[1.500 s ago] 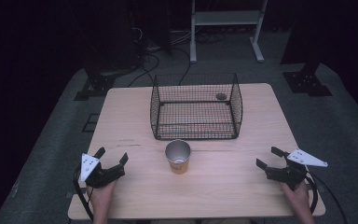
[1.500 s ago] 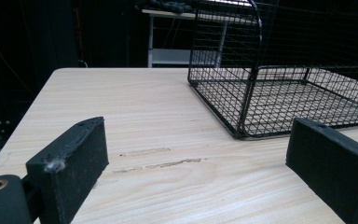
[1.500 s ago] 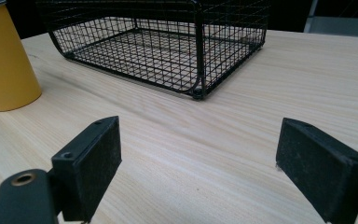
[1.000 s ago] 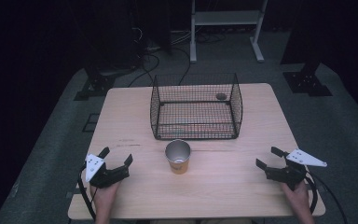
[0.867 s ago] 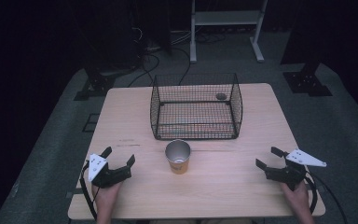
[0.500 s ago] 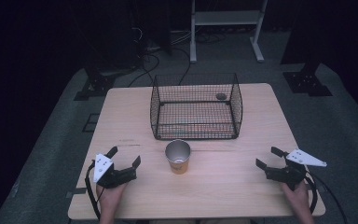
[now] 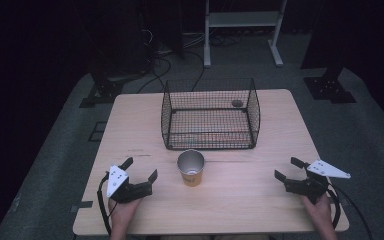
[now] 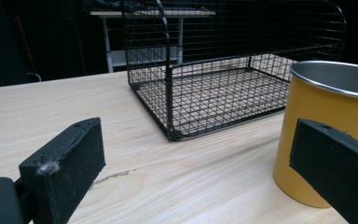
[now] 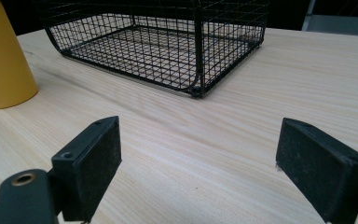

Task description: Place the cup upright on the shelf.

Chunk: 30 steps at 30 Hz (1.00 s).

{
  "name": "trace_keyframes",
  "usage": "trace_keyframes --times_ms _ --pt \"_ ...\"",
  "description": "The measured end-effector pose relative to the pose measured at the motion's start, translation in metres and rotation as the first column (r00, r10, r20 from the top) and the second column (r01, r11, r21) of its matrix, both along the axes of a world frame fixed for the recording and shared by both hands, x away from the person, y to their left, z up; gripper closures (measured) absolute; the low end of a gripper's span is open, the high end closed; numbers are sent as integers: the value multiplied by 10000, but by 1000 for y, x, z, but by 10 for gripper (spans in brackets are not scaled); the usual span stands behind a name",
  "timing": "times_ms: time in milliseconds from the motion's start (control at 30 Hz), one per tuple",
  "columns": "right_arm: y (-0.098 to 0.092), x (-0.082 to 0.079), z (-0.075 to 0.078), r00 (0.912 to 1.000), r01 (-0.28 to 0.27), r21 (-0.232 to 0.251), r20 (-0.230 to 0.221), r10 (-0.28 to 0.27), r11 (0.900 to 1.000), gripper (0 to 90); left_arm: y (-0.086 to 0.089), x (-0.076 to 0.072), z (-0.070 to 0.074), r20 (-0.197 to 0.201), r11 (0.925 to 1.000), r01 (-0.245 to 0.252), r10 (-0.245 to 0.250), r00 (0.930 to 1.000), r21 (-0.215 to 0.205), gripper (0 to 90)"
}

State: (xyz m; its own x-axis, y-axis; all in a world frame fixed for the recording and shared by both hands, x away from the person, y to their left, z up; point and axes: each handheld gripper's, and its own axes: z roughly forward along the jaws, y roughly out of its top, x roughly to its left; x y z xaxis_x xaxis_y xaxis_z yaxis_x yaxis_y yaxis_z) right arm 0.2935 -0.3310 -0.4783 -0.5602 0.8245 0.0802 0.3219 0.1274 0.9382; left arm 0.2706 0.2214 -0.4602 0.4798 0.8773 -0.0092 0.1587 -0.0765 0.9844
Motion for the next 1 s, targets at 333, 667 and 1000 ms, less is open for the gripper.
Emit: trace_keyframes --times_ms 333,667,1000 --pt "0 0 0 10000 -9 1 6 9 10000 130 -12 -2 1 75 9986 518 -518 9986 112 27" --pt "-1 0 0 10000 -12 48 -20 12 10000 130 -26 -5 3 162 9920 1233 -1238 9922 277 27" --pt "-1 0 0 10000 -18 61 -23 18 10000 130 -37 -7 2 90 9819 1842 -1847 9827 452 27"
